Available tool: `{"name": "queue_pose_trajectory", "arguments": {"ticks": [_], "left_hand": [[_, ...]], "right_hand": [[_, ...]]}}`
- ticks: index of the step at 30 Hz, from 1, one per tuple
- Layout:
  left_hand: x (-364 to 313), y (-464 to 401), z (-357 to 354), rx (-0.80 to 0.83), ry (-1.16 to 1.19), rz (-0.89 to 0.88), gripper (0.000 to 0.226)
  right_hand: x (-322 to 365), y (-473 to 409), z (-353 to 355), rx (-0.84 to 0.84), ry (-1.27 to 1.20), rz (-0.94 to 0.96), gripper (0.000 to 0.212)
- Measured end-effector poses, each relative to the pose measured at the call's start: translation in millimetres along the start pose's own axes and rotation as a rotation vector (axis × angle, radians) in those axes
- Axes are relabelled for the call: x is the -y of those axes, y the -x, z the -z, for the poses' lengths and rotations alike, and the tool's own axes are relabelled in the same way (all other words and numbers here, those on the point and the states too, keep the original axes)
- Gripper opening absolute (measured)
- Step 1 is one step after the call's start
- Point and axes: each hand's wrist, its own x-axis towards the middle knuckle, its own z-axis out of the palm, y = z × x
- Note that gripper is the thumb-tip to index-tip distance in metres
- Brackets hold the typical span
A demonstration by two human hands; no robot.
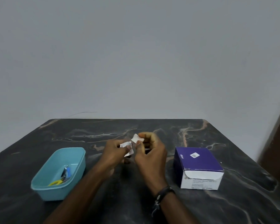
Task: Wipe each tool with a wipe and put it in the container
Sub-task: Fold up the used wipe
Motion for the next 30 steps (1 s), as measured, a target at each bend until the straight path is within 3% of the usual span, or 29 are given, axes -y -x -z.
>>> {"name": "queue_pose_trajectory", "arguments": {"ticks": [2,5,11,14,18,30], "left_hand": [[-3,5,13,0.021,-0.013,0.003,0.028],[-5,16,23,-0.082,0.074,-0.026,0.025],[1,21,25,-0.265,0.157,-0.021,0.028],[3,21,23,-0.222,0.179,-0.014,0.015],[4,22,21,-0.115,0.18,0.006,0.016],[-2,32,18,0.009,0.282,0.086,0.018]], "right_hand": [[-3,-2,0,0.023,-0.008,-0.035,0.027],[-6,-5,2,0.07,-0.01,-0.125,0.03],[-8,-9,8,0.21,0.082,-0.166,0.011],[-10,-7,7,0.283,0.148,-0.149,0.007],[-14,-6,6,0.337,0.217,-0.092,0.009],[-18,-2,4,0.227,0.214,-0.194,0.008]]}}
